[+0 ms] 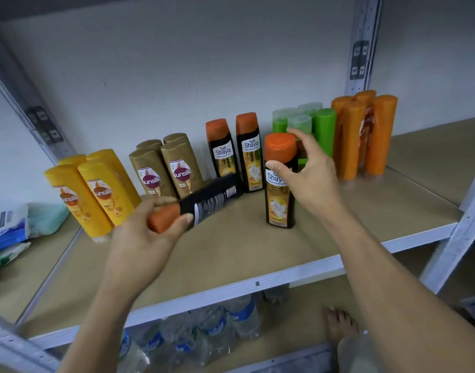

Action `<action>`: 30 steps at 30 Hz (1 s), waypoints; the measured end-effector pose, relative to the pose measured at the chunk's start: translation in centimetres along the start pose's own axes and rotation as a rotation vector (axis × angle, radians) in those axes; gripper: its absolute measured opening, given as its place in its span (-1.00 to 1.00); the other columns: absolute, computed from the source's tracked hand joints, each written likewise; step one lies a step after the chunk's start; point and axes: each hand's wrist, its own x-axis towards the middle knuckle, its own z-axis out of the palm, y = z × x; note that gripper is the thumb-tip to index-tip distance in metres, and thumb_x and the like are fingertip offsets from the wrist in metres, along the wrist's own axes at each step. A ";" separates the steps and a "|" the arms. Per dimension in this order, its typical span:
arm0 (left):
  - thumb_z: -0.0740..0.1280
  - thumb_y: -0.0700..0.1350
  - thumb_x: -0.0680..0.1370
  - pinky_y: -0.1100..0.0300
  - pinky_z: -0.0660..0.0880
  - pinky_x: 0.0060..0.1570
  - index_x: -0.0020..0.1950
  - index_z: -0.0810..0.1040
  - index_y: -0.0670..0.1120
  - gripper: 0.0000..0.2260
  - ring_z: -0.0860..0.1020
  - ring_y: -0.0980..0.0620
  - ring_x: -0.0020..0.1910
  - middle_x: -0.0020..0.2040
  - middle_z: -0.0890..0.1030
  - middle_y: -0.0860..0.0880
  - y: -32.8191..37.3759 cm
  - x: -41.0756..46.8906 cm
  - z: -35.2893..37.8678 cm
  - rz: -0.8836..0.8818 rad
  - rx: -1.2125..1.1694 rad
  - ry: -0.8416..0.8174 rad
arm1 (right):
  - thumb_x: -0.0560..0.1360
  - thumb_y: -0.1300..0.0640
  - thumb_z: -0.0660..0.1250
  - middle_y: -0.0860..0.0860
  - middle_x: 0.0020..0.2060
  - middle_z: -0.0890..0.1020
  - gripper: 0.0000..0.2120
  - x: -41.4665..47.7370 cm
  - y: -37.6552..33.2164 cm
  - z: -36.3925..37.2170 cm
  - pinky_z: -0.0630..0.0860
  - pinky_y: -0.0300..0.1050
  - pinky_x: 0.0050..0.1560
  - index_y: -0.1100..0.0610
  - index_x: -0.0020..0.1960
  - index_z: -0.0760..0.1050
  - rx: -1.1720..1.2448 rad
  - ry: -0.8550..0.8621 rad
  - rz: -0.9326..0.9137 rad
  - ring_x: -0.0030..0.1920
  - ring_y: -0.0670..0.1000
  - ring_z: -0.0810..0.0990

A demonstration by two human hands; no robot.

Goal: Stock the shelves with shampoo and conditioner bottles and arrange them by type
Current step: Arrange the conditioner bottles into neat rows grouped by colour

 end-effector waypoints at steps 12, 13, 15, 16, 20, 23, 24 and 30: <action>0.42 0.31 0.44 0.13 0.39 -0.29 -0.10 0.52 0.02 -0.63 0.51 0.07 -0.20 -0.18 0.57 0.04 7.1 7.2 -0.2 0.157 0.367 -0.114 | 0.49 0.09 0.52 -0.25 0.01 0.57 -0.42 -0.7 2.8 2.8 0.52 -0.23 0.06 0.01 0.44 0.36 0.103 -0.099 0.242 -0.01 -0.22 0.57; 0.42 0.31 0.44 0.12 0.42 -0.27 -0.13 0.52 0.02 -0.63 0.50 0.09 -0.21 -0.20 0.56 0.04 7.4 7.5 0.7 0.148 0.378 -0.128 | 0.49 0.11 0.52 -0.21 0.05 0.58 -0.41 -1.0 3.1 2.9 0.51 -0.14 0.13 0.00 0.44 0.36 0.105 -0.117 0.256 0.06 -0.15 0.57; 0.43 0.31 0.45 0.11 0.45 -0.25 -0.12 0.51 0.03 -0.64 0.53 0.09 -0.21 -0.20 0.57 0.06 7.6 7.7 2.5 0.126 0.341 -0.130 | 0.48 0.14 0.53 -0.18 0.12 0.56 -0.37 -1.6 3.9 2.8 0.48 -0.09 0.20 0.01 0.47 0.35 0.112 -0.160 0.282 0.15 -0.11 0.54; 0.42 0.31 0.45 0.10 0.46 -0.23 -0.08 0.51 0.03 -0.64 0.54 0.07 -0.19 -0.19 0.56 0.08 7.5 7.6 3.3 0.107 0.298 -0.114 | 0.47 0.15 0.53 -0.17 0.15 0.56 -0.35 -1.7 4.2 2.8 0.48 -0.08 0.23 0.01 0.48 0.34 0.114 -0.182 0.289 0.18 -0.11 0.54; 0.41 0.36 0.44 0.01 0.60 -0.13 0.04 0.42 0.10 -0.59 0.58 -0.03 -0.09 -0.14 0.51 0.18 6.2 6.8 5.6 0.059 0.079 -0.035 | 0.45 0.22 0.54 -0.10 0.23 0.60 -0.28 -2.2 5.2 2.6 0.49 -0.07 0.27 0.00 0.50 0.30 0.067 -0.237 0.280 0.22 -0.08 0.56; 0.46 0.25 0.47 0.08 0.51 0.04 0.19 0.42 0.14 -0.59 0.55 0.05 0.09 0.02 0.56 0.19 3.9 6.1 6.7 0.040 -0.138 -0.206 | 0.45 0.27 0.53 -0.06 0.23 0.60 -0.30 -2.6 5.5 2.5 0.46 -0.12 0.23 0.02 0.48 0.31 0.030 -0.265 0.300 0.18 -0.10 0.53; 0.49 0.19 0.47 0.06 0.48 0.16 0.28 0.41 0.13 -0.53 0.53 0.07 0.19 0.13 0.57 0.17 2.9 6.0 6.7 0.012 -0.231 -0.310 | 0.45 0.27 0.53 -0.03 0.24 0.60 -0.32 -2.7 5.6 2.5 0.46 -0.12 0.23 0.04 0.47 0.32 0.015 -0.273 0.305 0.17 -0.10 0.52; 0.42 -0.32 0.39 -0.07 0.27 0.49 0.55 0.28 -0.03 -0.25 0.43 -0.03 0.46 0.46 0.49 -0.03 -4.3 6.8 6.2 -0.039 -0.593 -0.864 | 0.46 0.25 0.53 0.02 0.28 0.60 -0.35 -3.0 6.0 2.3 0.39 -0.17 0.21 0.06 0.46 0.35 -0.034 -0.301 0.287 0.17 -0.11 0.49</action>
